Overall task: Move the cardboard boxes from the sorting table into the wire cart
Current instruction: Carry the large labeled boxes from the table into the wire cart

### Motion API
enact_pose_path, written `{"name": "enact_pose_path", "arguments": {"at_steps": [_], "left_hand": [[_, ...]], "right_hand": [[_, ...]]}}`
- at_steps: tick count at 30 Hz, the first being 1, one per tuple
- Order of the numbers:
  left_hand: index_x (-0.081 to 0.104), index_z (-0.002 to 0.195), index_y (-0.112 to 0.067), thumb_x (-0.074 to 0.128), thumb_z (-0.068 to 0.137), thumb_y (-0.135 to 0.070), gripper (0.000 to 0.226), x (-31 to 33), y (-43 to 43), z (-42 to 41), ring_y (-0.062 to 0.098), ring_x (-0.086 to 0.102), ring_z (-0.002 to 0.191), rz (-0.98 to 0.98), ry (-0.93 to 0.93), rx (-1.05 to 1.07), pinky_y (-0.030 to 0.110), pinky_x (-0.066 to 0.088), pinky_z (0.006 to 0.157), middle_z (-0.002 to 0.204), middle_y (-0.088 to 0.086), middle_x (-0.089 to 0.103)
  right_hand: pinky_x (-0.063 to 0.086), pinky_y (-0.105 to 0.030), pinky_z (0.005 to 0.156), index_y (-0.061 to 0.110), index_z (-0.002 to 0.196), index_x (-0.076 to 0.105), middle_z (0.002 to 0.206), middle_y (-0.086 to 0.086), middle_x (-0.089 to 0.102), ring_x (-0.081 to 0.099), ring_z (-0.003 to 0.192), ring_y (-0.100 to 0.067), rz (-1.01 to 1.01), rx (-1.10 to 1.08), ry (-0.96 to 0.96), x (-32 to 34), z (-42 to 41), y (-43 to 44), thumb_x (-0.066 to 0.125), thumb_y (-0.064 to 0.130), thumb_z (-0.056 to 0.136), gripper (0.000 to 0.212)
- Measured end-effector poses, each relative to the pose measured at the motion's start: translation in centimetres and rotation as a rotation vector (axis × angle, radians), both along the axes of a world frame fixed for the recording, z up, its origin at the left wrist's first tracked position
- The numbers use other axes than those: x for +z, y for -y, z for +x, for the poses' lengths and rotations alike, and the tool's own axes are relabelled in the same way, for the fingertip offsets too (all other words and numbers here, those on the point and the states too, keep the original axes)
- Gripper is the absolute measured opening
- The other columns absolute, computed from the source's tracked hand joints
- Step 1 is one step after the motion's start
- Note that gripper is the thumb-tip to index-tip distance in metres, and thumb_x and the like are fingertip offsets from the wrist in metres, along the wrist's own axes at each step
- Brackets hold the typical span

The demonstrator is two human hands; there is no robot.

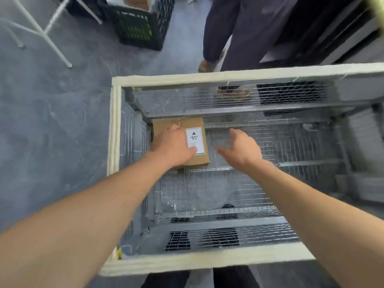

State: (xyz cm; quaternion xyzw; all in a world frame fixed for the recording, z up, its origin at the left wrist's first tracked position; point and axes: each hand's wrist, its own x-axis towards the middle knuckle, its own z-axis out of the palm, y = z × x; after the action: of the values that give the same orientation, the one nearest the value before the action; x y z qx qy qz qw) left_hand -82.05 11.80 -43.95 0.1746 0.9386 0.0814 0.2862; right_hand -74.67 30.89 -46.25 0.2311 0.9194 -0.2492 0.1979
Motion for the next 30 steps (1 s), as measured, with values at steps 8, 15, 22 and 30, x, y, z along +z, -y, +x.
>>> {"name": "enact_pose_path", "arguments": {"at_steps": [8,15,22,30], "left_hand": [[0.054,0.133,-0.015,0.057,0.087,-0.063,0.066,14.1,-5.0,3.8,0.024,0.047,0.128,0.090,-0.150,-0.345,0.045,0.043,0.104,0.136,0.004,0.054],[0.050,0.136,-0.015,0.058,0.086,-0.064,0.070,22.8,-10.4,9.3,0.023,0.044,0.133,0.186,-0.244,-0.579,0.051,0.039,0.110,0.142,0.003,0.051],[0.046,0.137,-0.017,0.057,0.087,-0.067,0.072,28.7,-15.7,17.7,0.023,0.044,0.134,0.278,-0.314,-0.770,0.050,0.041,0.107,0.144,0.002,0.049],[0.043,0.142,-0.016,0.054,0.086,-0.070,0.078,34.5,-19.5,30.0,0.021,0.039,0.139,0.370,-0.372,-0.948,0.047,0.041,0.106,0.149,0.000,0.046]], "right_hand": [[0.052,-0.039,0.087,0.016,0.120,0.057,0.118,-0.004,0.063,0.061,0.105,-0.026,0.209,-0.063,-0.048,14.4,7.4,-2.7,0.062,0.051,0.088,0.047],[0.045,-0.037,0.073,0.019,0.088,0.047,0.095,0.001,0.057,0.055,0.086,-0.023,0.379,-0.191,-0.102,23.9,16.0,-6.3,0.059,0.056,0.086,0.039],[0.042,-0.037,0.073,0.020,0.093,0.047,0.099,0.000,0.056,0.057,0.097,-0.025,0.452,-0.354,-0.116,30.5,27.1,-9.3,0.058,0.058,0.087,0.040],[0.048,-0.039,0.081,0.020,0.105,0.054,0.112,-0.002,0.061,0.058,0.109,-0.027,0.499,-0.543,-0.143,36.8,41.6,-9.8,0.056,0.063,0.084,0.047]]}}
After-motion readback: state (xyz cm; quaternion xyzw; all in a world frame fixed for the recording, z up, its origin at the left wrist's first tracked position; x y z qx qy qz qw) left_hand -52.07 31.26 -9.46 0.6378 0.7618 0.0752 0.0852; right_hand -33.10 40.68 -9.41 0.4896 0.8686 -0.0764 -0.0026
